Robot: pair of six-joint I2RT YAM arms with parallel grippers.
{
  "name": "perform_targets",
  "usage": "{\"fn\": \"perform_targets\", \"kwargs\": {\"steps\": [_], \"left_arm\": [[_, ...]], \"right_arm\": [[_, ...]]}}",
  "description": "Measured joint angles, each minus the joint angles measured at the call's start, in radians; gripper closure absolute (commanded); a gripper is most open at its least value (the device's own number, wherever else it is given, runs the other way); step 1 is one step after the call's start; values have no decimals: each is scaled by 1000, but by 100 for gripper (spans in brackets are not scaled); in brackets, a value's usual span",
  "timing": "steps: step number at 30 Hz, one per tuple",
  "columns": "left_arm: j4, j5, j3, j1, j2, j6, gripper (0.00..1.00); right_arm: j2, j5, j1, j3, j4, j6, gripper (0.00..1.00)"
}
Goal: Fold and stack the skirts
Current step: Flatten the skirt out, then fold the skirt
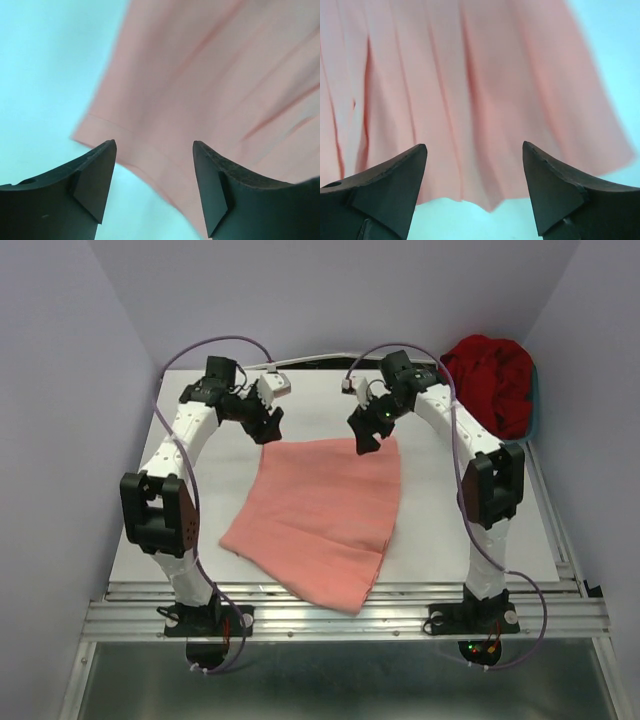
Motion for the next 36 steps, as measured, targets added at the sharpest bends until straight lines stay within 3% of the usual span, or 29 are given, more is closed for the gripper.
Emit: {"fn": "perform_targets", "kwargs": {"steps": [5,12,16,23,33,36], "left_arm": [[27,6,289,75,136,-33,32],[27,-22,525,79,438,-103,35],[16,-47,531,79,533,-123,32],[-30,-85,531,79,569,-85,30],[-61,-114,467,79,570,-21,35],[-72,-117,466,79,573,-6,49]], "right_arm": [[80,87,-72,290,72,6,26],[291,201,-158,377,150,-51,27],[372,212,-180,363,158,-85,22],[374,159,-182,262,162,-166,17],[367,43,-182,251,80,-224,28],[367,16,-182,253,43,-233,40]]}}
